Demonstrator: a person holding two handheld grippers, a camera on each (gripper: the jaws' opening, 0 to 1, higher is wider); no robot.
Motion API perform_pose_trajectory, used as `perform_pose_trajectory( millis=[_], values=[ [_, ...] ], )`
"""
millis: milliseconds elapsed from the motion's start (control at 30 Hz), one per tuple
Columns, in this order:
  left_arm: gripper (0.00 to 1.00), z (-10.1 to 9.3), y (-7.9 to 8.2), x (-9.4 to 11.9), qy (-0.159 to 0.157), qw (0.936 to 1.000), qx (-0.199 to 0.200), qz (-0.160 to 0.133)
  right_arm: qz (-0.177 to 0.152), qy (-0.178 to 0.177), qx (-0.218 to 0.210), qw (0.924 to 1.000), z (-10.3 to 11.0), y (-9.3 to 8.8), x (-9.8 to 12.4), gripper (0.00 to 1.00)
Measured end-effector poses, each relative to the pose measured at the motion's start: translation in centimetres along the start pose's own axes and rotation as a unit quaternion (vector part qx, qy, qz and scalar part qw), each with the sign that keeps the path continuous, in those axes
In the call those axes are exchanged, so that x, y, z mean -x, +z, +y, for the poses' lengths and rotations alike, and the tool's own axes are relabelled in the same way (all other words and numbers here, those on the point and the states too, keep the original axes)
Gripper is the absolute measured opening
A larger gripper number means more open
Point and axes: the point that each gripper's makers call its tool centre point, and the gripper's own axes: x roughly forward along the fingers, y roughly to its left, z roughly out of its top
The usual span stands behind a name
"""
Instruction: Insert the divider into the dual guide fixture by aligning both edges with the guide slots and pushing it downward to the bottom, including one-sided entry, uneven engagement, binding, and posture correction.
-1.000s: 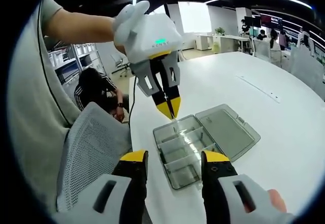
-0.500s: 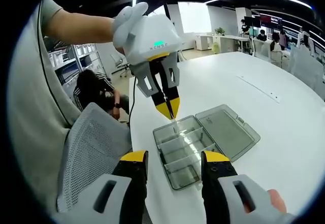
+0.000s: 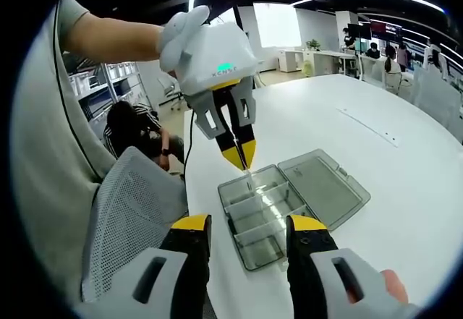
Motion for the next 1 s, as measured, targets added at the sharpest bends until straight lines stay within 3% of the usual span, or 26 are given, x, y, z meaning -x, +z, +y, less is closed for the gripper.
perform_pose_trajectory(
  millis=[1000],
  values=[
    [0.0,0.08,-0.46,-0.11,-0.005,0.9997,-0.014,0.02,-0.004,-0.002,-0.003,1.0,-0.05,0.03,0.16,0.37]
  ],
)
